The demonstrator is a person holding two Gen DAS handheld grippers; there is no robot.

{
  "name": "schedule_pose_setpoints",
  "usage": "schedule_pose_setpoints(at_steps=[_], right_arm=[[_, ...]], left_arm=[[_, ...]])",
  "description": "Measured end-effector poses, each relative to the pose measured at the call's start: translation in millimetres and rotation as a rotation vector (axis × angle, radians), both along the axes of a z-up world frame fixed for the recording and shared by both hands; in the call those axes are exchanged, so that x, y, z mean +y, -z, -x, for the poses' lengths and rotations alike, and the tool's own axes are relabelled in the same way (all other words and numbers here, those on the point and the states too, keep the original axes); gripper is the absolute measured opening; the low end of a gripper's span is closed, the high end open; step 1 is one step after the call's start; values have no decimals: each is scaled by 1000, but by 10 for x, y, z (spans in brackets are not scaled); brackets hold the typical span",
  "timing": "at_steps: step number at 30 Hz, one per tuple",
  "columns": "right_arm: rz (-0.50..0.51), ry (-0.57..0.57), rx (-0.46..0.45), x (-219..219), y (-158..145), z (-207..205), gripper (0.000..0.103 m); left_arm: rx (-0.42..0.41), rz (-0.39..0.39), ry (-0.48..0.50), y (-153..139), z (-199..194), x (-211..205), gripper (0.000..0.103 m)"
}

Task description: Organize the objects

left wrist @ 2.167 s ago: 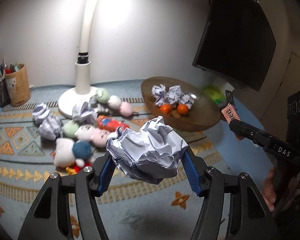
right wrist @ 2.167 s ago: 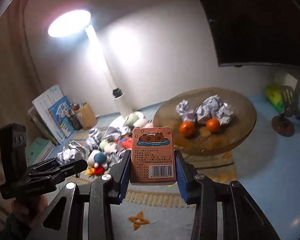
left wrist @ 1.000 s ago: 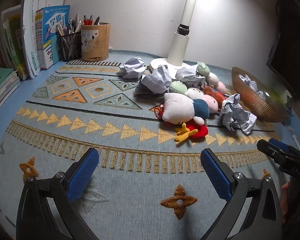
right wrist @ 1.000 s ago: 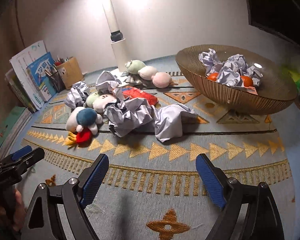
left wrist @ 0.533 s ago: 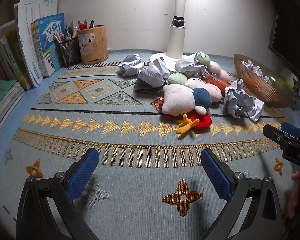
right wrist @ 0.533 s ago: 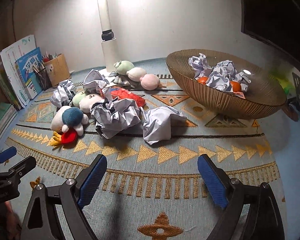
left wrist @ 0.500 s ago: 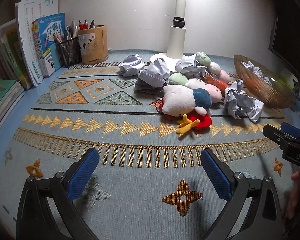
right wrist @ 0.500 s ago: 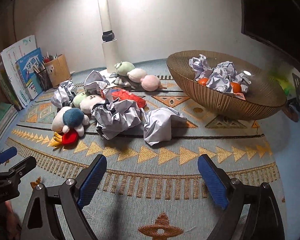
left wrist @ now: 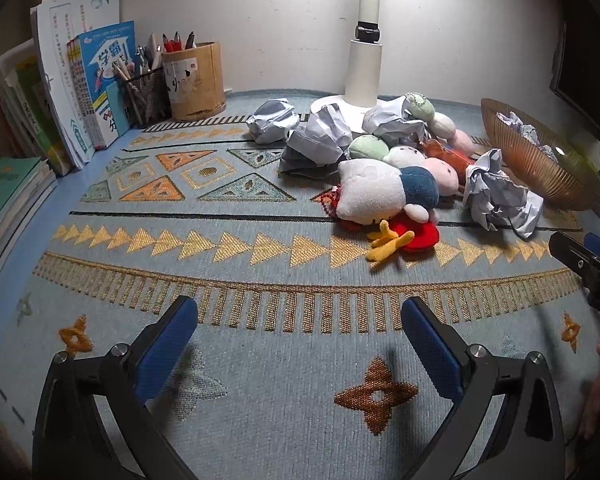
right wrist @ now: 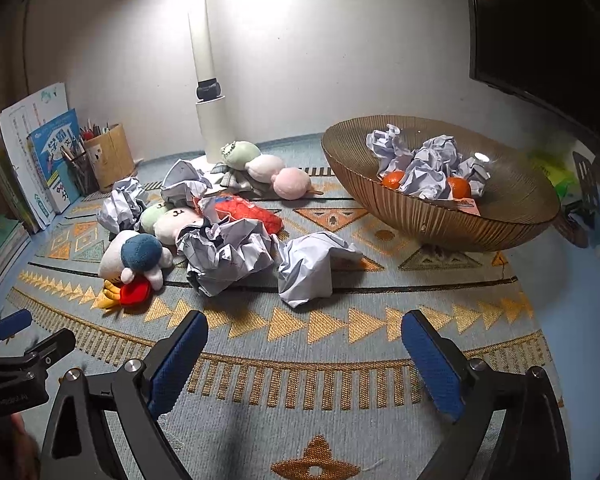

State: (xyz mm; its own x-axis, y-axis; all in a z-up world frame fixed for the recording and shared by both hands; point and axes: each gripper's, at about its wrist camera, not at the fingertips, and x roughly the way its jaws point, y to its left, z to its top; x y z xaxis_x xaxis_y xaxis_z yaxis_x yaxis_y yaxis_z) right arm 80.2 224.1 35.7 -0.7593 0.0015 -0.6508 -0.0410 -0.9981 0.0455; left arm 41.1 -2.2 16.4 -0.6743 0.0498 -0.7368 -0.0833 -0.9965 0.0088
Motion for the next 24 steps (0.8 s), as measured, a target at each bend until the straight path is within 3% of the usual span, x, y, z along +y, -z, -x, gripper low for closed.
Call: schedule_pose_setpoints(at_steps=[24], right_arm=[[-23, -10, -17, -44, 16, 23, 98]], left_arm=[[-7, 4, -2, 3, 10, -10, 102]])
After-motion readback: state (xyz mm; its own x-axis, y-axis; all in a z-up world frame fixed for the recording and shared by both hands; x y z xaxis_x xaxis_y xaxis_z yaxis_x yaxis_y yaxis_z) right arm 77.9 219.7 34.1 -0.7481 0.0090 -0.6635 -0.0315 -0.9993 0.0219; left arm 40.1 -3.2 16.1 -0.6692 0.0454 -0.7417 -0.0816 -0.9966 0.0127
